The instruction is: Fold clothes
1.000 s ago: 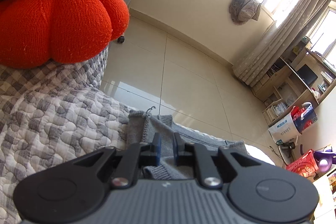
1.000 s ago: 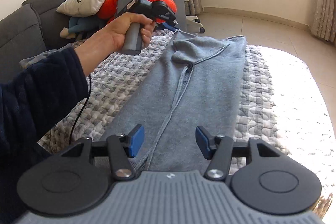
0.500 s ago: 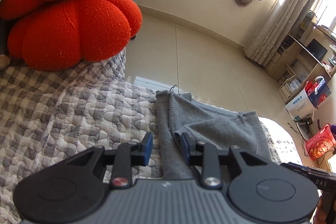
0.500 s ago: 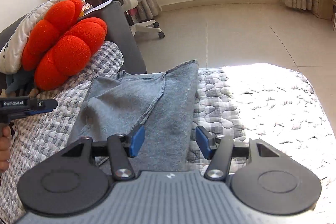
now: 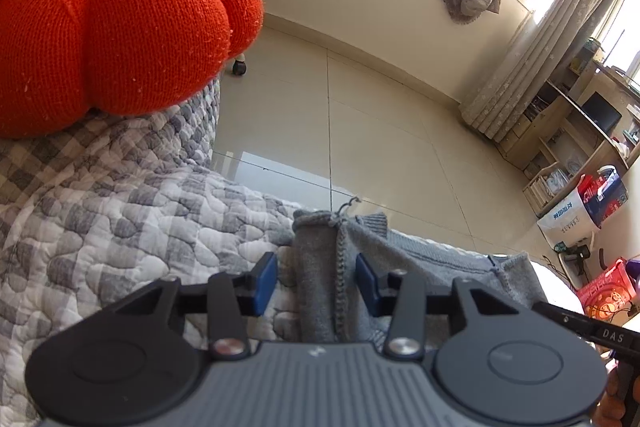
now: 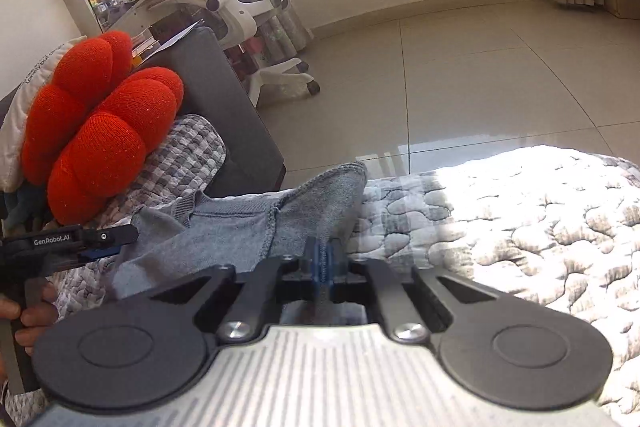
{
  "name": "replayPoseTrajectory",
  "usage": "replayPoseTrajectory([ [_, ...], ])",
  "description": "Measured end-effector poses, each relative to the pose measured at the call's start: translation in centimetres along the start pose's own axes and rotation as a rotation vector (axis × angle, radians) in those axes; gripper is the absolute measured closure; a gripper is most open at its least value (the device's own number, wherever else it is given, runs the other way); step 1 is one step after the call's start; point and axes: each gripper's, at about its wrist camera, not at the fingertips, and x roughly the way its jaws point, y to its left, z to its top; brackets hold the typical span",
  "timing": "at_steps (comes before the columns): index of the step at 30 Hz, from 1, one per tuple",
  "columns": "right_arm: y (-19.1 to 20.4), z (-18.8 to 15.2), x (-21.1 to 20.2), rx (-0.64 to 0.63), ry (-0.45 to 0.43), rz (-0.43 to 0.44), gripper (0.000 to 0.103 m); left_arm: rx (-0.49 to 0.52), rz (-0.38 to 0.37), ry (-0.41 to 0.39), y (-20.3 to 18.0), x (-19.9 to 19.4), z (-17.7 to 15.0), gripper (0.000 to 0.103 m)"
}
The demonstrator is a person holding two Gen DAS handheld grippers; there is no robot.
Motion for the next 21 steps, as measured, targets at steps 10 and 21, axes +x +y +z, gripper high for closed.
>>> replayPoseTrajectory([
  [10,-0.4,-0.9,2.7,-0.039,0.024,-0.009,0.088,0.034,0.027,-0.010,-0.5,0.6,0.8,0.076],
  [21,1.1,-0.3,-0.9,-0.117,0.053,-0.111,0.069,0.072,0.049,-0.005,-0.9,-6.3,0.6,0.066],
])
